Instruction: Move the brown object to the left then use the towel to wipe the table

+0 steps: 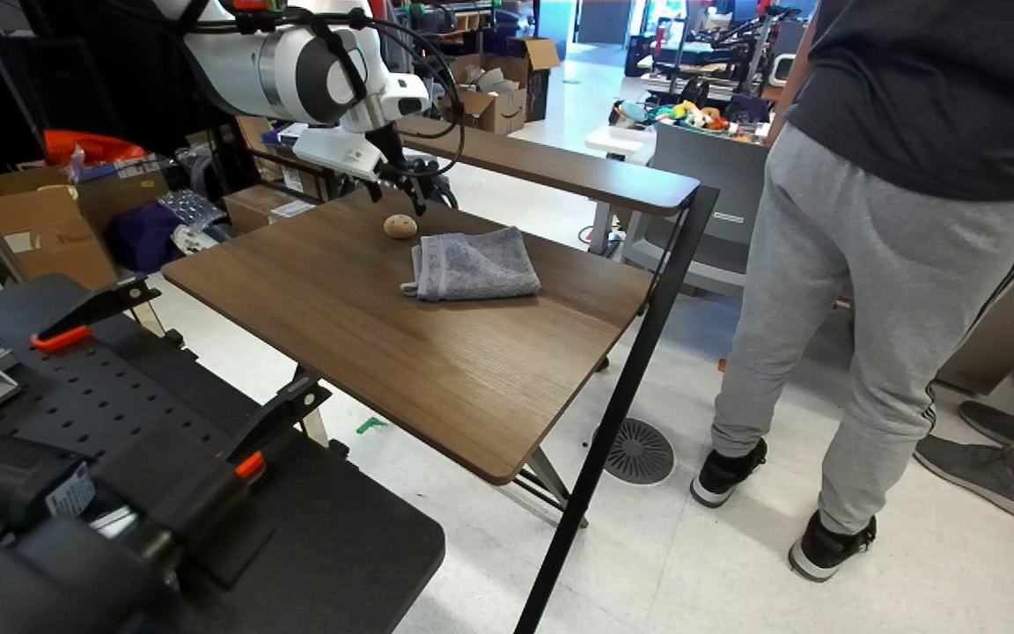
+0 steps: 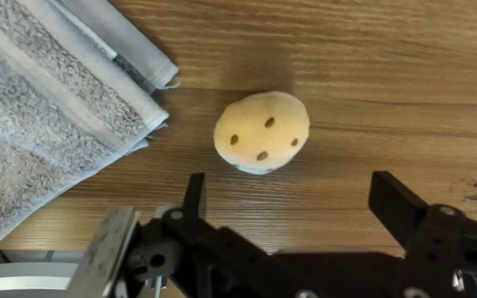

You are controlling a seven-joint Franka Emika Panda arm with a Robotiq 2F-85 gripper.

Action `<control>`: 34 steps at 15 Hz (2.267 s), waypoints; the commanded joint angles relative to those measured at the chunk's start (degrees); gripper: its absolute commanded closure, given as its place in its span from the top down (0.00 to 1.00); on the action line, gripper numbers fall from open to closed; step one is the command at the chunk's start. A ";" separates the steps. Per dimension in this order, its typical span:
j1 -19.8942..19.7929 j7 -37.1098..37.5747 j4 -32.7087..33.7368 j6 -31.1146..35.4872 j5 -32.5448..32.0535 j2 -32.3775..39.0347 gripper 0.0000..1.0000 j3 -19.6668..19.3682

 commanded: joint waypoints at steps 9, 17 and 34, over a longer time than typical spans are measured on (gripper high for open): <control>-1.80 1.69 9.34 -5.46 1.68 7.72 0.55 0.71; -2.86 1.43 9.14 -5.76 2.09 5.32 0.00 1.65; -11.53 15.96 11.68 -28.24 0.94 3.27 0.03 -14.19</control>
